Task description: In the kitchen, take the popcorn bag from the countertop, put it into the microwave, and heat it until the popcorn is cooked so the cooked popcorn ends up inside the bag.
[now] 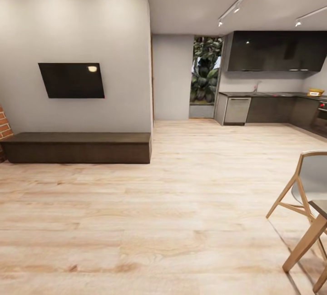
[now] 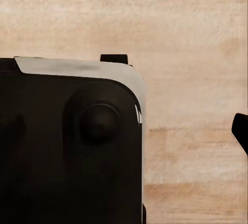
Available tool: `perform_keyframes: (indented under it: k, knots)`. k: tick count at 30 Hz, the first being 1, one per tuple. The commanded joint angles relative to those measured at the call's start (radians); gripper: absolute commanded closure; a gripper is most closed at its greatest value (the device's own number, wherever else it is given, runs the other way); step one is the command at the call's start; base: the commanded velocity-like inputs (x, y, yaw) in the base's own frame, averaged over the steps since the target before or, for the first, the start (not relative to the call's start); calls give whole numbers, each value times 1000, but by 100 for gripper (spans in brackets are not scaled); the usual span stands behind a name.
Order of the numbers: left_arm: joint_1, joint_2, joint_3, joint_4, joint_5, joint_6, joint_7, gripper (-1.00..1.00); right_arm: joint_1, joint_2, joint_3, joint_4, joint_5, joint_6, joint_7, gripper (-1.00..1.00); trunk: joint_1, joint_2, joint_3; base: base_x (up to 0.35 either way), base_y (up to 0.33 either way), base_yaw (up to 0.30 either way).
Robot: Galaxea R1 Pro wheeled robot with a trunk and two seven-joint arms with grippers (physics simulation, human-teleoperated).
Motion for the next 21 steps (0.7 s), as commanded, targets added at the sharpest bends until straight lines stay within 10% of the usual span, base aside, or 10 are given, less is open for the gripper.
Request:
perform_keyframes:
  k: [1, 21]
  knots:
    - [0, -2, 5, -6, 0, 11, -1, -100, -1, 0, 1, 1, 0, -3, 0, -100, 1, 0, -1, 346, -5, 0]
    - [0, -6, 5, -10, 0, 19, 3, -100, -1, 0, 1, 1, 0, -3, 0, -100, 1, 0, -1, 346, -104, 0]
